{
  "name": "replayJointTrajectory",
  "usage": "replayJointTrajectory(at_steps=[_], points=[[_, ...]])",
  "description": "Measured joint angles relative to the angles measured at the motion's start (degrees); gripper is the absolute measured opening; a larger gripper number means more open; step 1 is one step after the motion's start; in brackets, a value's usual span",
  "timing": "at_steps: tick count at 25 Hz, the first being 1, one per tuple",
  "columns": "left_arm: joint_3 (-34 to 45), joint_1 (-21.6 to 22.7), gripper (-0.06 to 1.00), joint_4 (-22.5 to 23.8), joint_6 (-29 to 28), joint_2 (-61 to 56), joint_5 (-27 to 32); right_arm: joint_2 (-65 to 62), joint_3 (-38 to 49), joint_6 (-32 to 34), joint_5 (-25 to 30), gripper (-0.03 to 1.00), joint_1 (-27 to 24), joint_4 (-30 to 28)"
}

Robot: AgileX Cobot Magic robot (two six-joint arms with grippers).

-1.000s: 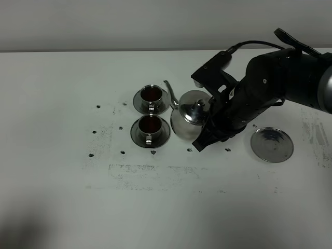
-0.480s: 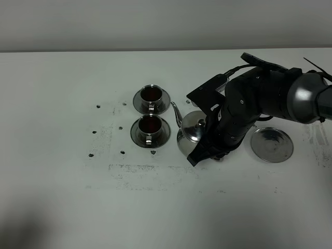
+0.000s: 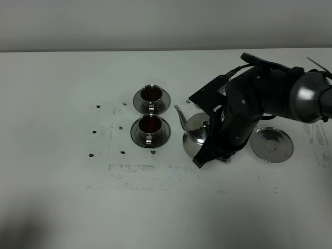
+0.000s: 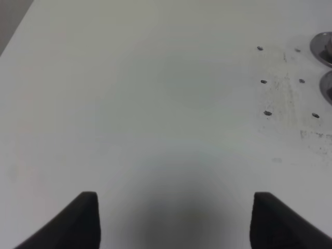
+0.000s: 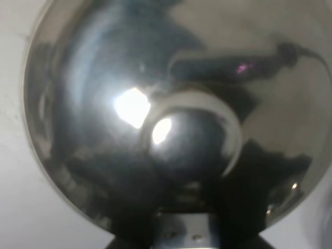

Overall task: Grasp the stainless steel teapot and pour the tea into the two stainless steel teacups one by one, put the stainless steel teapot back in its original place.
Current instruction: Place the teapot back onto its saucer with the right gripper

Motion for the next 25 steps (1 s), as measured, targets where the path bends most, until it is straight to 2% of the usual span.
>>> replayJointTrajectory(at_steps=[5,15,25], points=[[0.0,0.0,0.59,0.0,0.0,0.0,0.0,-6.54,1.46,2.09,0.84,0.2,-4.13,-1.8],[0.0,0.0,0.59,0.0,0.0,0.0,0.0,-11.77,12.79,4.54,-2.63,0.2,-15.13,-2.59],[0.0,0.0,0.59,0.0,0.0,0.0,0.0,-10.19,13.38,4.75,-6.53,0.2,-19.41,-1.86]])
